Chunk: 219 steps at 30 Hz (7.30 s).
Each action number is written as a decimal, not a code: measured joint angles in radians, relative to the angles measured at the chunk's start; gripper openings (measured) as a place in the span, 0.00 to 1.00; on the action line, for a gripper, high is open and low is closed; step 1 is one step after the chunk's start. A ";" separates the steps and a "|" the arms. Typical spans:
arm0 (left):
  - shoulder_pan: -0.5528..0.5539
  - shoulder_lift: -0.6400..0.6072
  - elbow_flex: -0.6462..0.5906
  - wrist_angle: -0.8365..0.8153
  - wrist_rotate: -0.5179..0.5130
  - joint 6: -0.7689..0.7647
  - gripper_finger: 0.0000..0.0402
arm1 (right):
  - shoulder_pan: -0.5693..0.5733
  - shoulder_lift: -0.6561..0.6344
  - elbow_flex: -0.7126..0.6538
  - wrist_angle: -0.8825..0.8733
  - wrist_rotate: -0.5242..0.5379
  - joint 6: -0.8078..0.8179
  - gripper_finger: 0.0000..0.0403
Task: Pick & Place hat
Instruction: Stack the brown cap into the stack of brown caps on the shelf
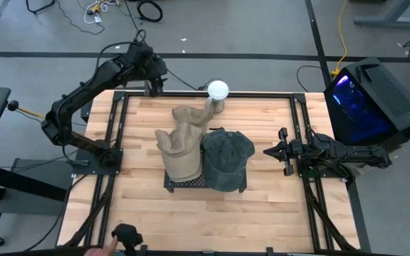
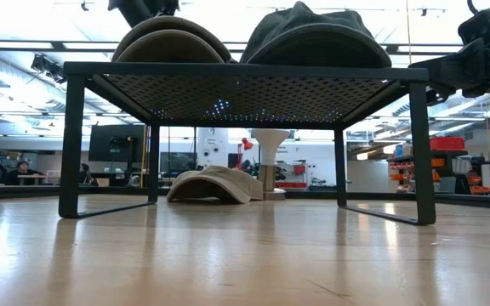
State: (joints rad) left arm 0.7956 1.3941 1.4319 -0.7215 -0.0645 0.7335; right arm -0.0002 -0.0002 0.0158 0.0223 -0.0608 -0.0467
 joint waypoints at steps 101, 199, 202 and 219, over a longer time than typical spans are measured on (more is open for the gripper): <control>0.254 0.303 -0.473 0.402 0.620 -0.620 0.62 | 0.000 0.000 0.000 0.000 0.000 0.000 0.04; 0.275 0.159 -0.472 0.016 0.124 -0.745 0.00 | 0.000 0.000 0.000 0.000 0.000 0.000 0.04; 0.275 0.148 -0.472 -0.040 0.064 -0.757 0.00 | 0.000 0.000 0.000 0.000 0.000 0.000 0.04; 0.274 0.137 -0.472 -0.084 0.042 -0.777 0.07 | 0.000 0.000 0.000 0.000 0.000 0.000 0.04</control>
State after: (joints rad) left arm 1.0695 1.5311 0.9596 -0.8054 -0.0229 -0.0438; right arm -0.0002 -0.0002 0.0162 0.0223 -0.0608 -0.0467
